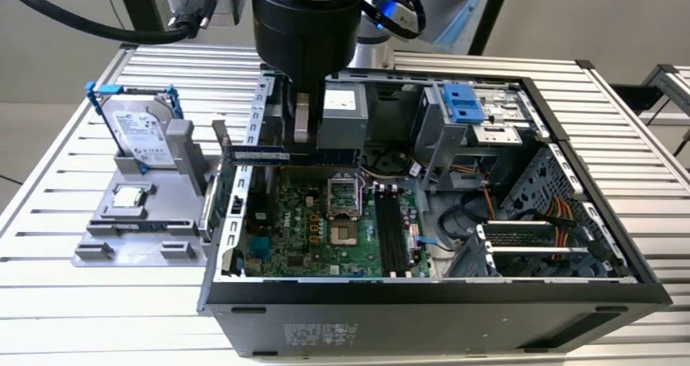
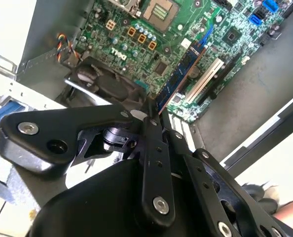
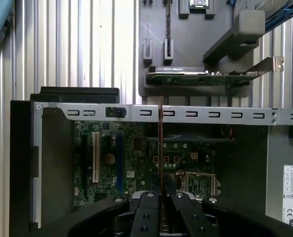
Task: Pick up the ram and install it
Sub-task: 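Pick up the ram and move it above insertion slot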
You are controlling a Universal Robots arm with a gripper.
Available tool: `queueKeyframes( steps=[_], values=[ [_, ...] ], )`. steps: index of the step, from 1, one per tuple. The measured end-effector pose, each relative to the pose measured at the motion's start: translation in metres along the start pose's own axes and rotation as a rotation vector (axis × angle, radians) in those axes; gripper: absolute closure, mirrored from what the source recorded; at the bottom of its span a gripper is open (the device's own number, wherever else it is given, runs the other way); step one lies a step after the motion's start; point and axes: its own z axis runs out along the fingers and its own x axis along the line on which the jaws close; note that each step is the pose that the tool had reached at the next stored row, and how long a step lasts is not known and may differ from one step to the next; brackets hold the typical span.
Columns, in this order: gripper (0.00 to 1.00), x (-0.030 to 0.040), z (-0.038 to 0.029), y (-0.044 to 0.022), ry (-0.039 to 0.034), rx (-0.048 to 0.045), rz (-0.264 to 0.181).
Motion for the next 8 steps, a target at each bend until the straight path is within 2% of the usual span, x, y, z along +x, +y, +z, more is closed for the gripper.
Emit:
queueKeyframes(
  steps=[8],
  values=[
    [1.0,-0.0003,-0.0005,-0.011,-0.0009,0.0004,0.018]
  ],
)
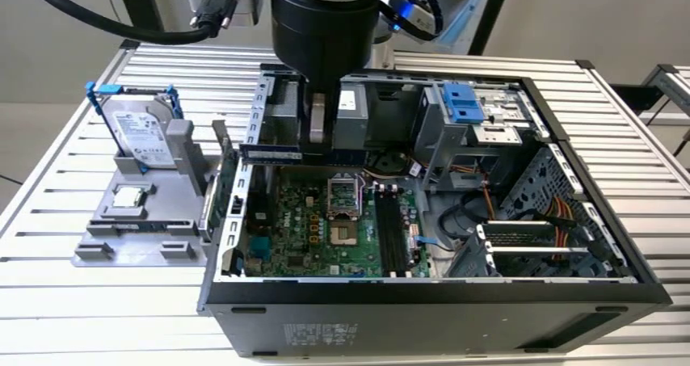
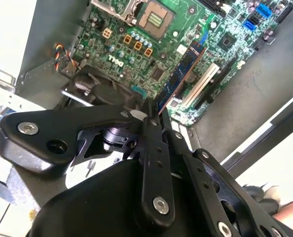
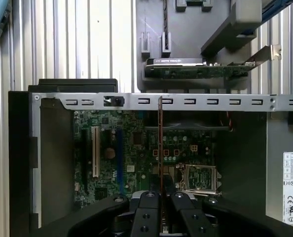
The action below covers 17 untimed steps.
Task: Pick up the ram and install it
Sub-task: 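Pick up the ram and move it above insertion slot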
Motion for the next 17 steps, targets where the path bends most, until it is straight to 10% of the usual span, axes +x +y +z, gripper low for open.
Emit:
queueKeyframes(
  steps=[17],
  values=[
    [1.0,-0.0038,-0.0006,-0.0158,-0.0003,0.0001,0.008]
  ],
)
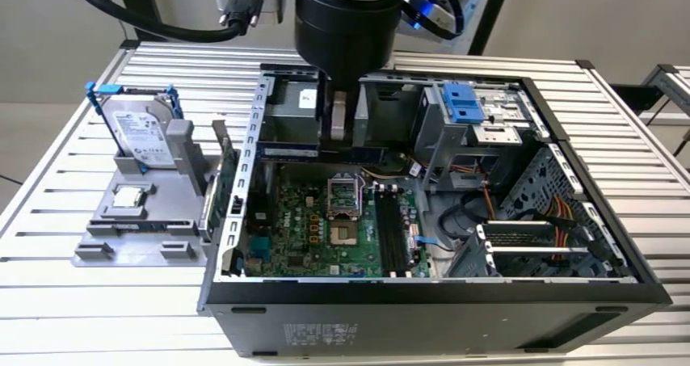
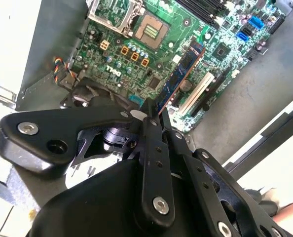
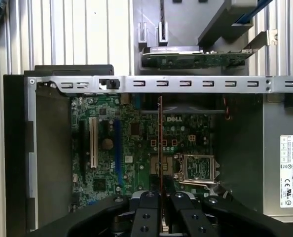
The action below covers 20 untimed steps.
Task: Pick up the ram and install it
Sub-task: 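Pick up the ram and move it above insertion slot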
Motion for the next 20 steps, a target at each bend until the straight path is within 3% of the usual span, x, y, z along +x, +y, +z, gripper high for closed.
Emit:
queueKeyframes(
  steps=[20],
  values=[
    [1.0,-0.0046,-0.0005,-0.0203,0.0004,0.0001,0.002]
  ],
)
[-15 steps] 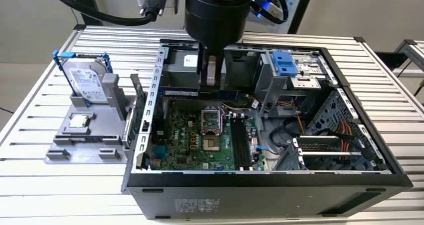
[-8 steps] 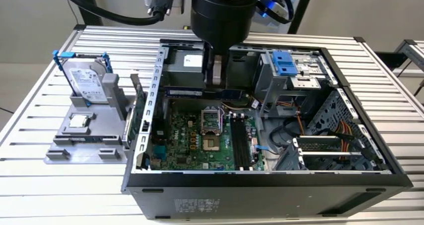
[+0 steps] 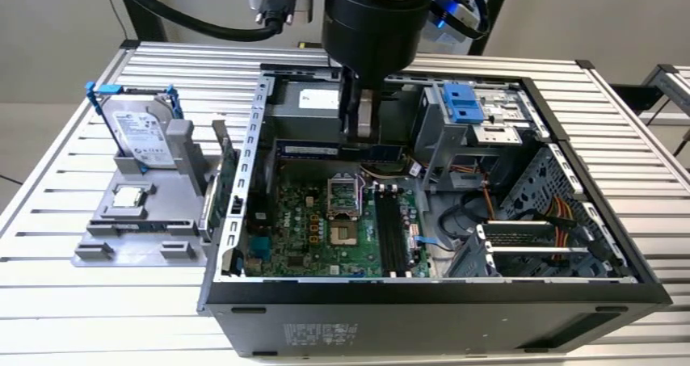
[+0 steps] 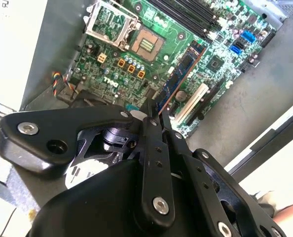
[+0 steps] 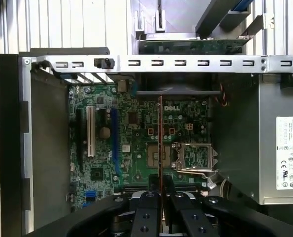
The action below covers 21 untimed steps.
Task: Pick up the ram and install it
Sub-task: 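Pick up the ram and move it above insertion slot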
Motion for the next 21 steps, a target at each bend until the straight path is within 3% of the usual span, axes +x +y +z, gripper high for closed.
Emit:
queueKeyframes(
  steps=[21],
  values=[
    [1.0,-0.0049,-0.0007,-0.0228,0.0001,0.0,0.001]
  ],
)
